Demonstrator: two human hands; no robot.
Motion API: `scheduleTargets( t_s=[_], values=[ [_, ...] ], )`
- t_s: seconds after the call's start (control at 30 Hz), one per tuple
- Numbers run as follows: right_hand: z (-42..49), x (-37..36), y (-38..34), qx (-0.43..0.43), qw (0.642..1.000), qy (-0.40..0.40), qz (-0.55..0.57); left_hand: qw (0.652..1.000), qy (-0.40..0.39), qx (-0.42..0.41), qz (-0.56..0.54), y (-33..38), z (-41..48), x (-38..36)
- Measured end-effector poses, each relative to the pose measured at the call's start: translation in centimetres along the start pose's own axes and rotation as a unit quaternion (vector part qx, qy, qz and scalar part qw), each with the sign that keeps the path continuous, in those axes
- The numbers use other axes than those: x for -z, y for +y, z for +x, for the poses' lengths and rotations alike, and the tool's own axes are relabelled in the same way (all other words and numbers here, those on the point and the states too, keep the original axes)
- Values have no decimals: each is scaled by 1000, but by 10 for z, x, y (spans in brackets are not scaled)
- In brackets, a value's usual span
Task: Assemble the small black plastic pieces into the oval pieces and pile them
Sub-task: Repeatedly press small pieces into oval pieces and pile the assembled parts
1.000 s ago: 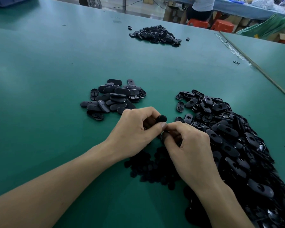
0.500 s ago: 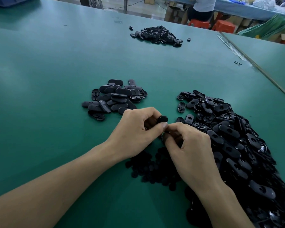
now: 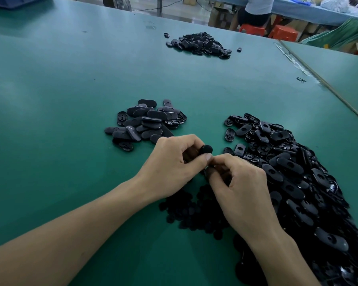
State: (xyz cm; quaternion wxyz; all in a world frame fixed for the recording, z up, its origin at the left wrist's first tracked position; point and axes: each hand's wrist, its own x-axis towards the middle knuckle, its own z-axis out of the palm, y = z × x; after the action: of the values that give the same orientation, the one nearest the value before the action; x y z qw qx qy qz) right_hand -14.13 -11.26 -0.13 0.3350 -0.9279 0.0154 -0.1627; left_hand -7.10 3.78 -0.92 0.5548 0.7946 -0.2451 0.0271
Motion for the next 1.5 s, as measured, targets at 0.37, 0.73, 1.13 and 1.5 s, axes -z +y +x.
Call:
scheduleTargets(
  t_s=[0.37, 0.73, 1.13, 1.5],
  values=[
    [0, 2, -2, -6, 999, -7, -49, 1000, 20, 5, -22, -2, 0, 1],
    [-1, 5, -6, 12, 997, -12, -78, 988, 90, 71, -106, -2, 4, 3],
    [-2, 3, -9, 54, 991, -61, -107, 984, 103, 75, -122, -1, 5, 3],
    [-3, -1, -21, 51, 988, -93, -116, 989, 92, 58, -96, 0, 5, 2]
  ],
)
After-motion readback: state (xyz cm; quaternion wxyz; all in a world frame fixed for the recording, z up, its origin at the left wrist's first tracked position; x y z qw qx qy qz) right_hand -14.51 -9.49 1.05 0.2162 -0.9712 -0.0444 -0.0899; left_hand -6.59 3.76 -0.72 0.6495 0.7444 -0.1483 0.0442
